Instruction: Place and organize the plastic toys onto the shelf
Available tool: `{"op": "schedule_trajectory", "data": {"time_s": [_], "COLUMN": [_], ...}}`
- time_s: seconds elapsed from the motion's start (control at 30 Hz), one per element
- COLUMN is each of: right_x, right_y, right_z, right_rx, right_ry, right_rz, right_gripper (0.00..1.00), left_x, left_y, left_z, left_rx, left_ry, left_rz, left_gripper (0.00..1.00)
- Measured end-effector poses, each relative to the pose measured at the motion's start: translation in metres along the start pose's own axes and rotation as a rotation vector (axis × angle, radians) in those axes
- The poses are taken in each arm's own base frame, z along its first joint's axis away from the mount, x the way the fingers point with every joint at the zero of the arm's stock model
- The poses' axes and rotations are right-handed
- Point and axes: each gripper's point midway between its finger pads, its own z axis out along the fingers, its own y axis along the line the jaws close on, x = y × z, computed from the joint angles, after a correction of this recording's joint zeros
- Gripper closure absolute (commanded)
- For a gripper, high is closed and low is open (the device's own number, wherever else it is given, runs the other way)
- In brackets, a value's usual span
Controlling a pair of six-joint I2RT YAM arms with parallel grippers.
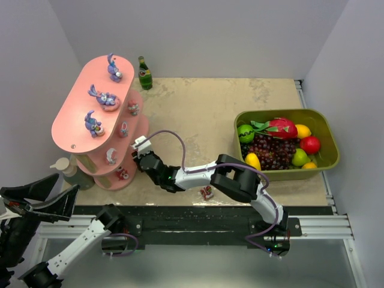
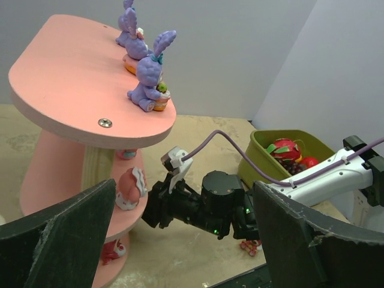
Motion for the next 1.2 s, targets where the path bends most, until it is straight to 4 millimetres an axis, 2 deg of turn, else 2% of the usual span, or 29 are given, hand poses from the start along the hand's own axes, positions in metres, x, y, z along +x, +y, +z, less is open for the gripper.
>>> {"op": "schedule_trajectory", "data": {"time_s": [0.33, 0.57, 0.67, 0.77, 0.9, 1.13, 1.2], "right_x": [-0.017, -0.004, -0.006, -0.006, -0.007, -0.007, -0.006], "right_y": [0.004, 0.006, 0.007, 0.009, 0.01, 0.018, 0.02], "right_z": [0.001, 0.008, 0.008, 0.009, 0.009, 0.007, 0.007], "right_rx": [-0.024, -0.035, -0.039, -0.044, -0.048, -0.059, -0.061], "right_ry": [-0.097, -0.116, -0.129, -0.136, -0.155, -0.184, -0.188], "right_rz": [0.03, 0.019, 0.018, 0.012, 0.004, -0.024, -0.03], "right_gripper": [1.0, 1.0, 0.99, 0.96, 0.84, 0.78, 0.73], "left_x": [0.001, 0.0, 0.0, 0.0, -0.002, -0.002, -0.002], "left_y": [0.0, 0.0, 0.0, 0.0, -0.001, -0.001, 0.0], "left_z": [0.001, 0.001, 0.001, 0.001, 0.002, 0.002, 0.002], "left_rx": [-0.001, -0.001, -0.001, 0.0, 0.0, -0.001, -0.001], "left_ry": [0.002, 0.0, -0.001, -0.003, -0.009, -0.01, -0.01], "left_rz": [0.0, 0.0, 0.0, -0.001, -0.003, -0.003, -0.004], "left_gripper": [0.01, 0.0, 0.0, 0.01, 0.01, 0.0, 0.01]}}
